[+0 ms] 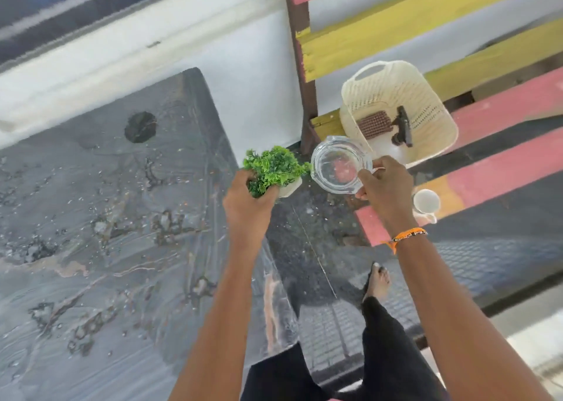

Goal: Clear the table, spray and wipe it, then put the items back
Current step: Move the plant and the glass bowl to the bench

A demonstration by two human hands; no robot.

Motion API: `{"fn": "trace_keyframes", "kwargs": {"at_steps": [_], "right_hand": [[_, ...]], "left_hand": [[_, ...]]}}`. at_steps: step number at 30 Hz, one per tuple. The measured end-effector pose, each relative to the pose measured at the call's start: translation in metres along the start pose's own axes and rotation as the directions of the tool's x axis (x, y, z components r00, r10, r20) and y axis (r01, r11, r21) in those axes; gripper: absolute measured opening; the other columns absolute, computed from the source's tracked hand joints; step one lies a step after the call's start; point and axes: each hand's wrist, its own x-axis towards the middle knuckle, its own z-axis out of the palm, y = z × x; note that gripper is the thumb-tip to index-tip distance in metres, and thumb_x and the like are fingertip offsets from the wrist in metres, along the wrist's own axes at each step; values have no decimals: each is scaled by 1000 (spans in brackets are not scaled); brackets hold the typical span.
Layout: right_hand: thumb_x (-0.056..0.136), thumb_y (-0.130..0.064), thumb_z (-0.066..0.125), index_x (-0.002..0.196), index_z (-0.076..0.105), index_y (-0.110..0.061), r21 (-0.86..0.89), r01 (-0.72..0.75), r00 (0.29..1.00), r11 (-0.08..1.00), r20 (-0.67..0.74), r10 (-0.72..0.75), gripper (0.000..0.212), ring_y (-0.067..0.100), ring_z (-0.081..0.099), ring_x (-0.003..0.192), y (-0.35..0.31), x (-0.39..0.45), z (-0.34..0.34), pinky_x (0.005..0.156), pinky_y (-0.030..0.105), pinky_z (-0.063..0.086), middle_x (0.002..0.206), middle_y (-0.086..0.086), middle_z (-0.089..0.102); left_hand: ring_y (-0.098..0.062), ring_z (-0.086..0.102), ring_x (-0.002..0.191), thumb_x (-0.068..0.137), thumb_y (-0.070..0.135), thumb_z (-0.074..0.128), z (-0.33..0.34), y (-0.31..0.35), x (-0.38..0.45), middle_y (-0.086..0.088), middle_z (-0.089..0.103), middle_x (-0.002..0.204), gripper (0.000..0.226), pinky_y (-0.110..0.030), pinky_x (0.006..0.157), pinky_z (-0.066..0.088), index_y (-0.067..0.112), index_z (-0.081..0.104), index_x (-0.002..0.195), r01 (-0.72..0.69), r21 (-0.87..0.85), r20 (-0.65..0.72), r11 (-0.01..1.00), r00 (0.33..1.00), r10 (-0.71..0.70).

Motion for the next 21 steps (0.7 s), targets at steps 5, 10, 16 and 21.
{"fn": "trace_keyframes", "kwargs": {"at_steps": [5,10,16,21], "right_hand": [[80,-21,57,87,58,-4,-79,-73,996,994,-59,68,18,22,65,55,73,37,-99,64,39,53,63,15,65],[79,-12,56,88,55,-9,-118,-201,973,973,-143,183,9,31,65,65,151,79,-167,67,39,54,66,14,66],[81,-19,56,84,54,-11,-119,-273,948,955,-201,246,8,38,64,72,233,129,-203,67,46,51,63,2,52],[84,-9,55,94,58,-3,-110,-301,936,947,-223,272,12,30,56,67,284,168,-208,67,46,52,59,-4,46]], "left_hand": [[5,49,66,79,12,66,103,39,-49,21,52,77,26,-2,56,38,26,51,94,28,22,131,999,991,-30],[6,50,67,77,8,68,202,63,-76,19,53,75,24,-1,58,37,23,54,89,32,42,262,999,964,-42],[-14,53,87,75,8,70,314,65,-77,9,56,87,25,-19,72,36,17,55,93,16,78,368,997,929,-43],[-15,49,93,77,7,68,386,55,-65,0,56,99,29,-23,77,35,6,56,104,12,140,388,990,919,-66]]}}
